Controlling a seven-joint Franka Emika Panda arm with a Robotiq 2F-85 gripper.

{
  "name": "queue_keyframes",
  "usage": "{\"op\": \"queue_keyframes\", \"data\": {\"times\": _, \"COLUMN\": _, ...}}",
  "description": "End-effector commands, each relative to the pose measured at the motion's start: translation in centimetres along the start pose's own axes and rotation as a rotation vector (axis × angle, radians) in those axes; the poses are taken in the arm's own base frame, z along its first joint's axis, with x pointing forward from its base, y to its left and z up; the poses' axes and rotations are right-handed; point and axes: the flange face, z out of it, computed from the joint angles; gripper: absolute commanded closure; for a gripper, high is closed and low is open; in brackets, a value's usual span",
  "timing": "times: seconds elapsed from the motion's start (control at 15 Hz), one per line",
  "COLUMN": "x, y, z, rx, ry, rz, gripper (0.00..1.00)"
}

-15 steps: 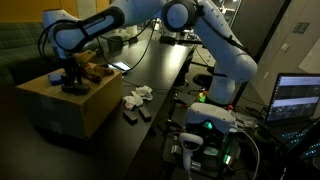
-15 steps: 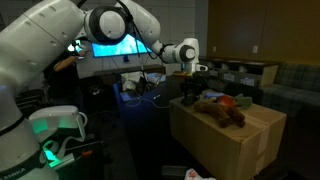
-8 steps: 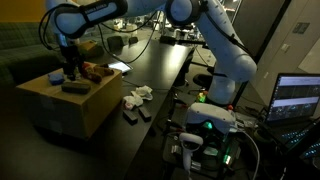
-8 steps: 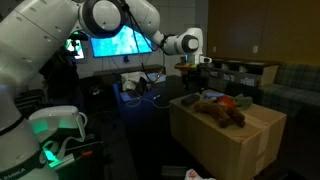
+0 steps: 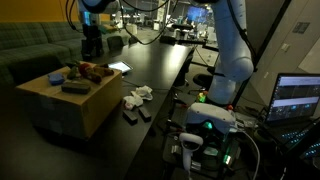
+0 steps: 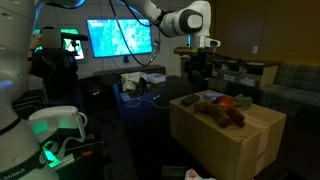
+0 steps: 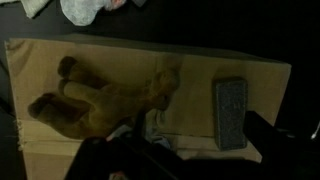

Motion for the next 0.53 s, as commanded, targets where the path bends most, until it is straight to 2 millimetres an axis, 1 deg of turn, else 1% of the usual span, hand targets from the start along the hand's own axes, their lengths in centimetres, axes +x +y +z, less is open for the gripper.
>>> {"op": "queue_keyframes", "data": {"times": 0.0, "x": -4.5, "y": 1.5, "z": -1.5, "rx": -0.006, "ry": 0.1, "rz": 0.017, "gripper": 0.0}}
{"op": "queue_keyframes", "data": {"times": 0.13, "x": -6.5, "y": 2.3, "z": -1.4, "rx": -0.014, "ry": 0.154, "rz": 0.025, "gripper": 0.0}}
{"op": "queue_keyframes", "data": {"times": 0.27, "x": -8.7, "y": 2.9, "z": -0.8, "rx": -0.018, "ry": 0.196, "rz": 0.029, "gripper": 0.0}}
{"op": "queue_keyframes", "data": {"times": 0.4, "x": -11.3, "y": 3.6, "z": 0.1, "rx": -0.016, "ry": 0.226, "rz": 0.044, "gripper": 0.0}}
{"op": "queue_keyframes", "data": {"times": 0.47, "x": -7.9, "y": 3.4, "z": 0.5, "rx": -0.027, "ry": 0.177, "rz": 0.044, "gripper": 0.0}}
